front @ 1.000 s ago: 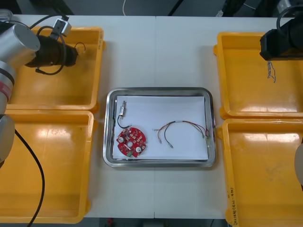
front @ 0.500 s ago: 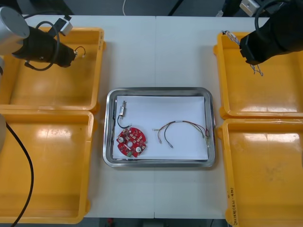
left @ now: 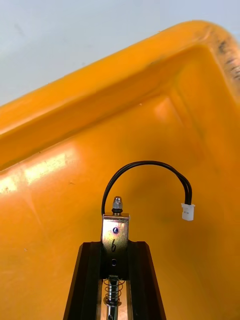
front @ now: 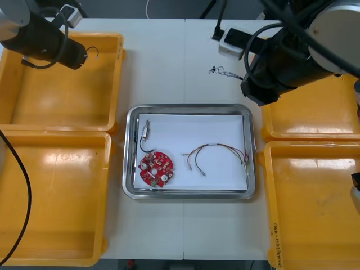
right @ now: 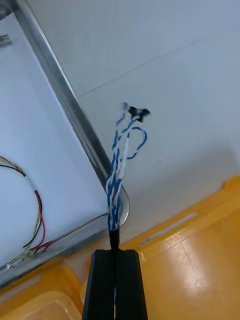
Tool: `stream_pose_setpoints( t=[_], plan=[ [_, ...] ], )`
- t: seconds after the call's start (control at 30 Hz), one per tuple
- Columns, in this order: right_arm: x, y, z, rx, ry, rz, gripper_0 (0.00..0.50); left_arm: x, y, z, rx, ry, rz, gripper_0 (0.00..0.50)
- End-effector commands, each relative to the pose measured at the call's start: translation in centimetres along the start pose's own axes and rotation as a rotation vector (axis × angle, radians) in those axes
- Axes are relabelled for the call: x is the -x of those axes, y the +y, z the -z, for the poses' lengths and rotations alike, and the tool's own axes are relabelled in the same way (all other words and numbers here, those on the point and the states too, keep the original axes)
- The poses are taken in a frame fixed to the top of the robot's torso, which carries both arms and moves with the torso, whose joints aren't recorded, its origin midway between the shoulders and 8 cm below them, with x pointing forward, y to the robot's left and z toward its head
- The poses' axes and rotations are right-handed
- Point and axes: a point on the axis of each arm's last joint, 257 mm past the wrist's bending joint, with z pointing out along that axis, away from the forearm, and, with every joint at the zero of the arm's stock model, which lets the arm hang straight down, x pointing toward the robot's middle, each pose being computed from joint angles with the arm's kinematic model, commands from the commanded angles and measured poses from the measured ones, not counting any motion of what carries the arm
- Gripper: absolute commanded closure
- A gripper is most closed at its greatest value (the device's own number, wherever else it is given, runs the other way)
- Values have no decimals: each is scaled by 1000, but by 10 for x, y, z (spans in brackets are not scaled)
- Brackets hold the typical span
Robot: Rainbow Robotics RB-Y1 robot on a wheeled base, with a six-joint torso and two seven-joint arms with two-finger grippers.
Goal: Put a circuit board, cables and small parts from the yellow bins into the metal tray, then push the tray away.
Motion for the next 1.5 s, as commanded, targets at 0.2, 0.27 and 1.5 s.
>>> stream_pose_setpoints(
  t=[0.2,0.27,1.5],
  plan=[
    [15,54,-24,49,44,188,500,18,12,53,69,-29,61,499],
    [12,65,-33,72,68,210,500,12,4,58,64,-15,76,500],
    [0,74,-145,71,120,425,500,-44,-55,114,115,131,109,499]
  ],
)
